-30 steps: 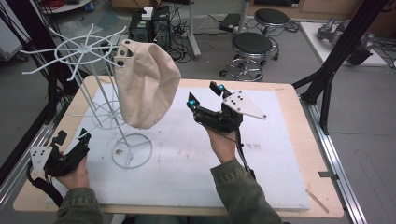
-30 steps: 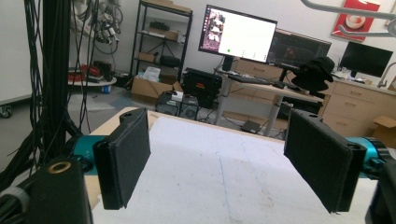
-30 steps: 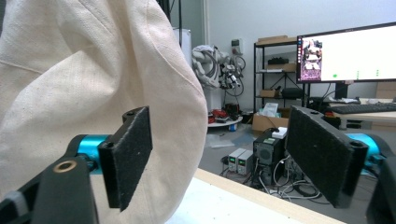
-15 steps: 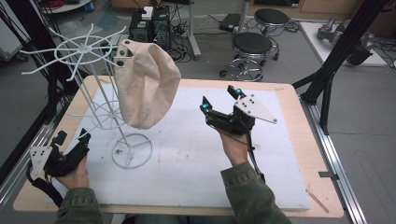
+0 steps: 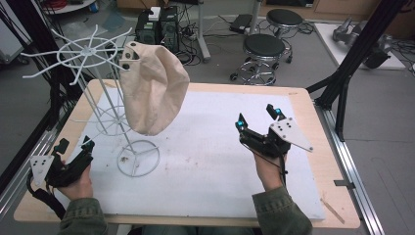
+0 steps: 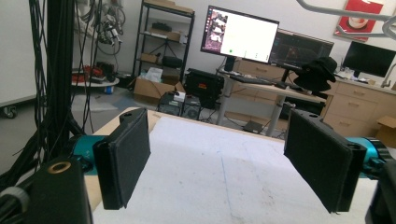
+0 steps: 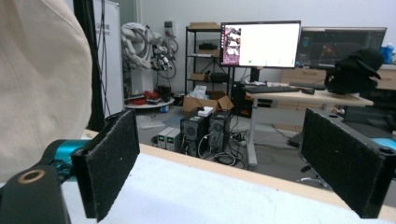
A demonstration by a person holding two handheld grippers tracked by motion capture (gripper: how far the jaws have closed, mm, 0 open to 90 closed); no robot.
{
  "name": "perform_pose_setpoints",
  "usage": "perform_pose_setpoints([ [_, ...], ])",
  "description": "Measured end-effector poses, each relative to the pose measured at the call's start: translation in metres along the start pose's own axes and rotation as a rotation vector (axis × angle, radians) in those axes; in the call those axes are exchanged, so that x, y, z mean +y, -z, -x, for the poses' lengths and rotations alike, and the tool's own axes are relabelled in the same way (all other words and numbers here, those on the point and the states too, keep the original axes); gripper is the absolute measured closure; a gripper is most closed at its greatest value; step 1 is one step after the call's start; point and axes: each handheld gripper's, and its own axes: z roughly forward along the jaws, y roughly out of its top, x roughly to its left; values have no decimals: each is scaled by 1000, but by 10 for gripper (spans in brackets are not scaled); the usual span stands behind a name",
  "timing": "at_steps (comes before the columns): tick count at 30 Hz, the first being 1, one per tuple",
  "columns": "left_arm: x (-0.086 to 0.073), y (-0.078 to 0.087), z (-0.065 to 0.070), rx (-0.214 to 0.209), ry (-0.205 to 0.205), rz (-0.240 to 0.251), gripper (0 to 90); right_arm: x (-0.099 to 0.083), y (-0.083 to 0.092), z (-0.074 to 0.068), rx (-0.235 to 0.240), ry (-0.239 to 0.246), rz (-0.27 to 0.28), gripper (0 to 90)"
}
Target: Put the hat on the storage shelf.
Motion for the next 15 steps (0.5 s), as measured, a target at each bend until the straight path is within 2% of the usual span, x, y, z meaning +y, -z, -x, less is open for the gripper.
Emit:
perform_pose_setpoints([
  [5, 1, 6, 0, -1, -2, 1, 227, -10, 13, 10, -27, -32, -45, 111],
  [8, 1, 10, -1, 1, -5, 2, 227, -15, 21, 14, -48, -52, -54, 111],
  [11, 1, 12, -3, 3, -3, -2, 227, -21, 29, 18, -67, -51, -74, 112],
  [15, 1, 13, -3, 3, -7, -1, 227, -32, 41, 25, -118, -50, -115, 112],
])
